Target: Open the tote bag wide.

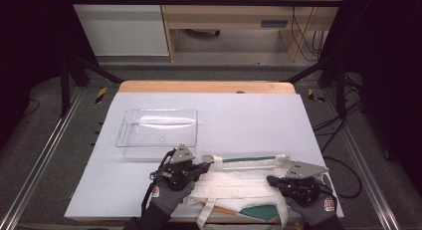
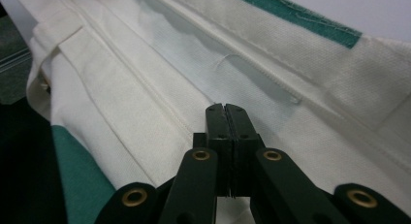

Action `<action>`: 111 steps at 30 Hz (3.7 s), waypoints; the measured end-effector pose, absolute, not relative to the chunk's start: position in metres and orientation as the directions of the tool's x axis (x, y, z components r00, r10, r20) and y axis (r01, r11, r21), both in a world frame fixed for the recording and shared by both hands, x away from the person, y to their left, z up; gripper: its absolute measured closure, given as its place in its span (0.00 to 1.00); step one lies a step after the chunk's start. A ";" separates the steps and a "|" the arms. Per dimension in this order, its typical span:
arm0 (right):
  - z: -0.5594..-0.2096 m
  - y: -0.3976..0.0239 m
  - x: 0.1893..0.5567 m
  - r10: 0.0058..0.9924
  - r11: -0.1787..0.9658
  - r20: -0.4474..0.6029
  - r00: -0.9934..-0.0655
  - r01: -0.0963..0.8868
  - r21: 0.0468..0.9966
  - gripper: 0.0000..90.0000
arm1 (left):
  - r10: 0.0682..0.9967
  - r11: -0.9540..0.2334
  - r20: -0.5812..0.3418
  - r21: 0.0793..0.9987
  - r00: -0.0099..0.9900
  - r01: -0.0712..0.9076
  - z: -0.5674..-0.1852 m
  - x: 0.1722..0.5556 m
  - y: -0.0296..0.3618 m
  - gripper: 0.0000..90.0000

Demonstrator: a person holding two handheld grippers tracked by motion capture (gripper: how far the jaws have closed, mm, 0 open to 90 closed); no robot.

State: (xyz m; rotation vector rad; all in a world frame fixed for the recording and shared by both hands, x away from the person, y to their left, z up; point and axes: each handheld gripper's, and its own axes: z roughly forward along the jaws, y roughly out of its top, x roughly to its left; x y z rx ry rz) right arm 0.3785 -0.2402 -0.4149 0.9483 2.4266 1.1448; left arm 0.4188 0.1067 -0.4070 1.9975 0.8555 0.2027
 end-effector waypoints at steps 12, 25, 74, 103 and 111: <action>-0.423 -0.245 0.364 0.610 0.515 0.103 -0.786 0.492 0.702 1.00 | 0.732 -0.179 -0.225 0.847 0.643 0.501 -0.403 0.427 0.104 0.97; -0.406 -0.251 0.366 0.643 0.385 0.098 -0.760 0.431 0.816 0.80 | 0.697 -0.251 -0.186 0.842 0.692 0.478 -0.411 0.429 0.109 0.79; -0.402 -0.241 0.408 0.714 0.453 -0.046 -0.698 0.412 0.790 1.00 | 0.684 -0.247 -0.156 0.869 0.712 0.428 -0.409 0.416 0.130 0.59; -0.418 -0.240 0.434 0.789 0.371 0.006 -0.615 0.485 0.792 1.00 | 0.624 -0.512 0.039 0.775 0.780 0.371 -0.426 0.407 0.076 0.53; -0.417 -0.241 0.433 0.785 0.366 0.009 -0.620 0.475 0.800 1.00 | 0.648 -0.497 0.022 0.769 0.762 0.401 -0.432 0.409 0.077 0.66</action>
